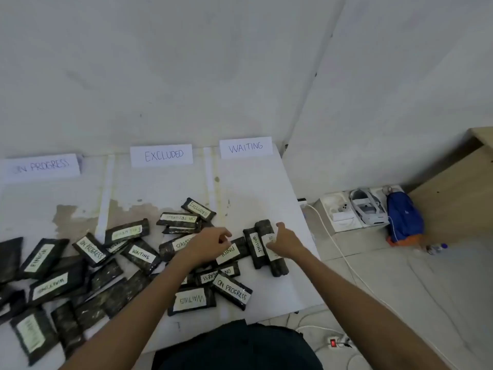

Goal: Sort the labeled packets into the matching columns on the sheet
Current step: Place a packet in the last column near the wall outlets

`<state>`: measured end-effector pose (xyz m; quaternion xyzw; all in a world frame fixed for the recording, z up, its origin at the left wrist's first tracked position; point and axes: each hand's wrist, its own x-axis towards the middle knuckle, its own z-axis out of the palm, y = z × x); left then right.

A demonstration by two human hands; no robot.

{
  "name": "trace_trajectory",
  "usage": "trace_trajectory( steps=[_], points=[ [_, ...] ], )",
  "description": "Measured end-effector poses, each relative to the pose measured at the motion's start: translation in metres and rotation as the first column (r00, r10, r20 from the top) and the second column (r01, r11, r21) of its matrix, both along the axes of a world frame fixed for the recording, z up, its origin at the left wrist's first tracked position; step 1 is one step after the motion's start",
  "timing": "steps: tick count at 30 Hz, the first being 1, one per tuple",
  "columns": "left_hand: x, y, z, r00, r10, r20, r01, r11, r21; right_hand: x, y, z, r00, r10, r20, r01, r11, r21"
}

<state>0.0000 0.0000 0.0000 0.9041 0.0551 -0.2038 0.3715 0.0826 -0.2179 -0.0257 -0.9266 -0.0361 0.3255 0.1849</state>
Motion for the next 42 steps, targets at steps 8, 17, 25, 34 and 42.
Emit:
trace_trajectory(
  steps=[8,17,25,34,42],
  points=[
    [-0.002,-0.024,-0.016,0.996,0.068,-0.058,-0.072,0.995,-0.066,-0.001,0.001,-0.023,0.983,-0.161,-0.092,0.162,0.987,0.005],
    [0.005,-0.079,-0.026,0.998,0.056,0.020,-0.056,0.998,0.041,0.020,0.008,0.002,0.610,-0.503,-0.612,0.774,0.544,0.324],
    [0.030,-0.071,-0.036,0.967,-0.022,0.255,-0.071,0.934,0.350,0.028,0.024,0.004,0.535,-0.432,-0.726,0.840,0.363,0.403],
    [0.115,-0.026,-0.043,0.964,0.046,0.261,-0.109,0.966,0.233,0.075,0.012,-0.011,0.891,-0.381,-0.249,0.449,0.823,0.348],
    [0.225,-0.012,-0.062,0.973,-0.033,0.231,-0.057,0.926,0.373,0.110,-0.010,-0.064,0.954,0.238,0.184,-0.210,0.965,-0.158]
  ],
)
